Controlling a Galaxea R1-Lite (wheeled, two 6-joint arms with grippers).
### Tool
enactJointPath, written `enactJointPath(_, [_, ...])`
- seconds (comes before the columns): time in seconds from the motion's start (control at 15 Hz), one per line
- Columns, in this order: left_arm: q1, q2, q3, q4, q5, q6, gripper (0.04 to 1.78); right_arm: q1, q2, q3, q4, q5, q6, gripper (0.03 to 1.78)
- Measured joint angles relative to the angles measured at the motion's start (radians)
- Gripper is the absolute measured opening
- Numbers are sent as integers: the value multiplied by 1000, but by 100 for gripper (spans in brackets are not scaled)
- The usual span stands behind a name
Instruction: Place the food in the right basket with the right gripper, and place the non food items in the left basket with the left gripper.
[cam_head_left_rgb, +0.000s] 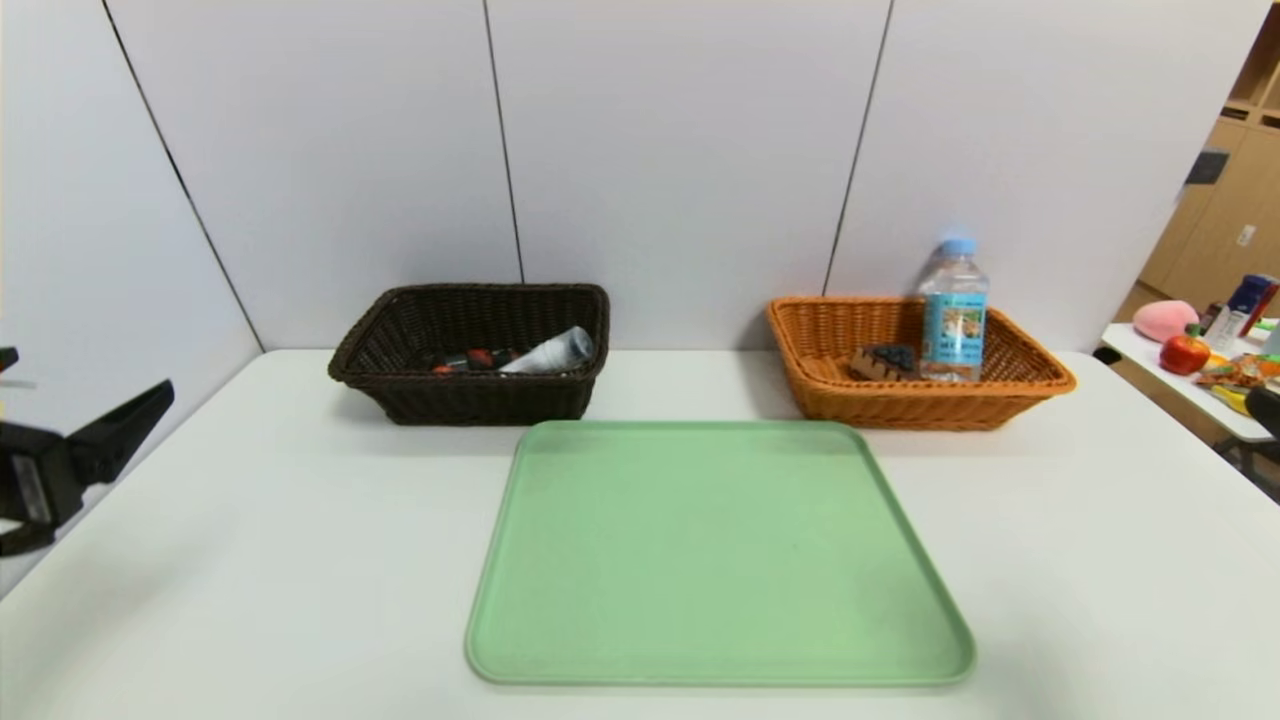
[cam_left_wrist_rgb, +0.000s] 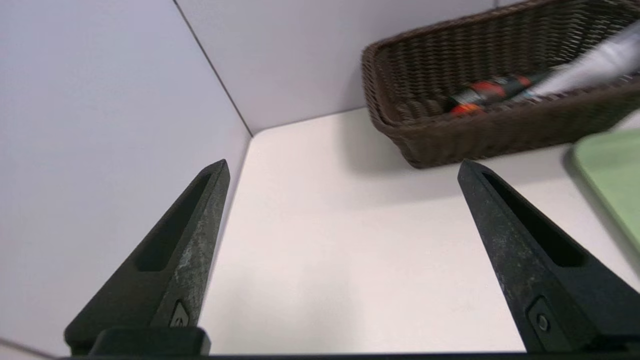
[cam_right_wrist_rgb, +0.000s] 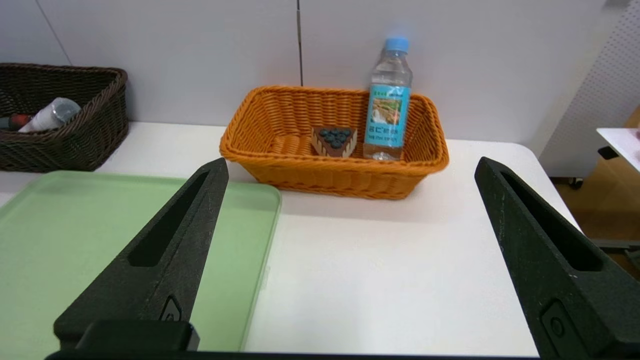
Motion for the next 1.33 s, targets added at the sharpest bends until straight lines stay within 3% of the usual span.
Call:
enactJointPath(0.33, [10, -373, 132, 298, -205, -77, 166, -5, -289, 20, 289, 19, 11, 170])
enactJointPath(0.47, [10, -501, 141, 447, -244, -91, 167, -9, -389, 18, 407, 17, 49, 171])
enactJointPath(0.6, [10, -589, 143, 539, -255, -98, 167, -47, -454, -1, 455, 45, 81, 171])
enactJointPath(0.73, [10, -636, 143, 543, -256, -103, 167, -82, -519, -5, 517, 107, 88, 171])
enactJointPath(0.8, [10, -649, 141, 543, -259, -107, 168, -89, -548, -5, 541, 115, 88, 171])
enactJointPath(0.93, [-21, -661, 127, 546, -259, -124, 169, -94, -602, 0, 572, 121, 85, 171])
enactJointPath(1.13, [-138, -669, 114, 577, -208, -140, 169, -94, -656, 5, 601, 122, 81, 171])
enactJointPath(1.33, [-170, -701, 144, 585, -192, -140, 169, -94, -694, 31, 601, 119, 73, 171])
